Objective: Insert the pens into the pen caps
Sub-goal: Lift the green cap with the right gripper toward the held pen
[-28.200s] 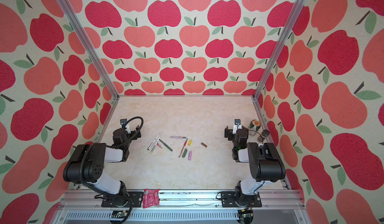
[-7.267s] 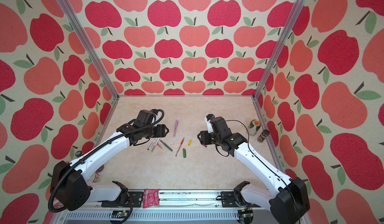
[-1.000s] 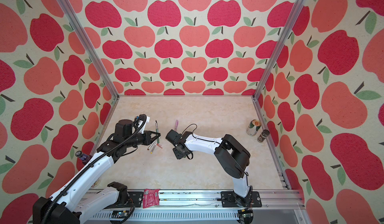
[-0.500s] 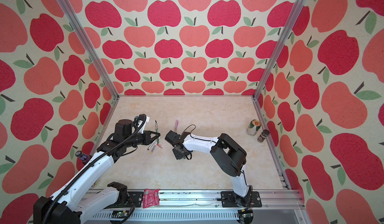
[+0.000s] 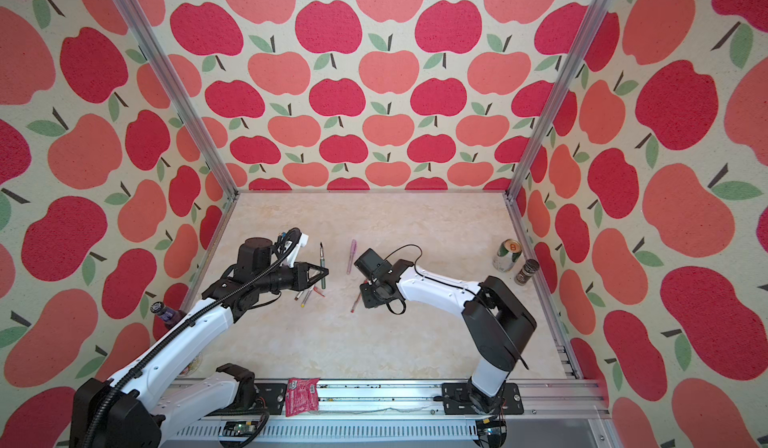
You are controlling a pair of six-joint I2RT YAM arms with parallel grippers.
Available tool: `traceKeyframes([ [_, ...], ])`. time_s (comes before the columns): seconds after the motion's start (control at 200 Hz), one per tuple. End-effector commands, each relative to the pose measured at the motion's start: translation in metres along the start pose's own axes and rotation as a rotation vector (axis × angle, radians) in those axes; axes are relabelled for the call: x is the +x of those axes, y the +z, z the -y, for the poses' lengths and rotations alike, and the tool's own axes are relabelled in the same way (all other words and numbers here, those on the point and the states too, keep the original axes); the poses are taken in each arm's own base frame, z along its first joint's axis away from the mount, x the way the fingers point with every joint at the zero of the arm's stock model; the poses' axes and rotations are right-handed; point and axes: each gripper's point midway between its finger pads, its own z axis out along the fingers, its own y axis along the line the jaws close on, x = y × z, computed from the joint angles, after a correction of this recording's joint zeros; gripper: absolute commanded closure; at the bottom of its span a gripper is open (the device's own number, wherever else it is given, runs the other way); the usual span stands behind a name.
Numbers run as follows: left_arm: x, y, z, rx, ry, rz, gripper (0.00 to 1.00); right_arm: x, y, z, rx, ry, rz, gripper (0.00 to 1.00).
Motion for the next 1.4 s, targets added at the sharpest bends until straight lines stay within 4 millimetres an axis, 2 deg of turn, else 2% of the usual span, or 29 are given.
traceKeyframes([
  [0.0, -0.001, 0.015, 0.028, 0.094, 0.093, -0.027, 0.93, -0.043, -0.053, -0.015, -0.208, 0.090, 0.206, 0.92],
  [0.09, 0.003, 0.029, 0.046, 0.172, 0.112, -0.049, 0.92, -0.067, -0.095, -0.005, -0.313, 0.162, 0.353, 0.92],
  [0.21, 0.010, 0.048, 0.070, 0.267, 0.132, -0.080, 0.92, -0.088, -0.143, 0.013, -0.404, 0.240, 0.503, 0.93],
  [0.29, 0.015, 0.058, 0.084, 0.308, 0.155, -0.105, 0.93, -0.097, -0.164, 0.018, -0.442, 0.257, 0.558, 0.93],
  [0.39, 0.020, 0.067, 0.098, 0.355, 0.178, -0.126, 0.93, -0.104, -0.179, 0.019, -0.488, 0.268, 0.593, 0.93],
  [0.505, 0.024, 0.074, 0.109, 0.385, 0.197, -0.130, 0.93, -0.107, -0.184, 0.015, -0.532, 0.275, 0.608, 0.93],
  [0.675, 0.025, 0.082, 0.114, 0.406, 0.188, -0.140, 0.93, -0.110, -0.177, 0.009, -0.589, 0.297, 0.593, 0.94],
  [1.056, 0.020, 0.086, 0.116, 0.402, 0.194, -0.135, 0.93, -0.098, -0.160, 0.005, -0.619, 0.320, 0.539, 0.95],
  [1.391, 0.022, 0.089, 0.113, 0.397, 0.185, -0.145, 0.93, -0.097, -0.160, 0.002, -0.639, 0.325, 0.541, 0.95],
])
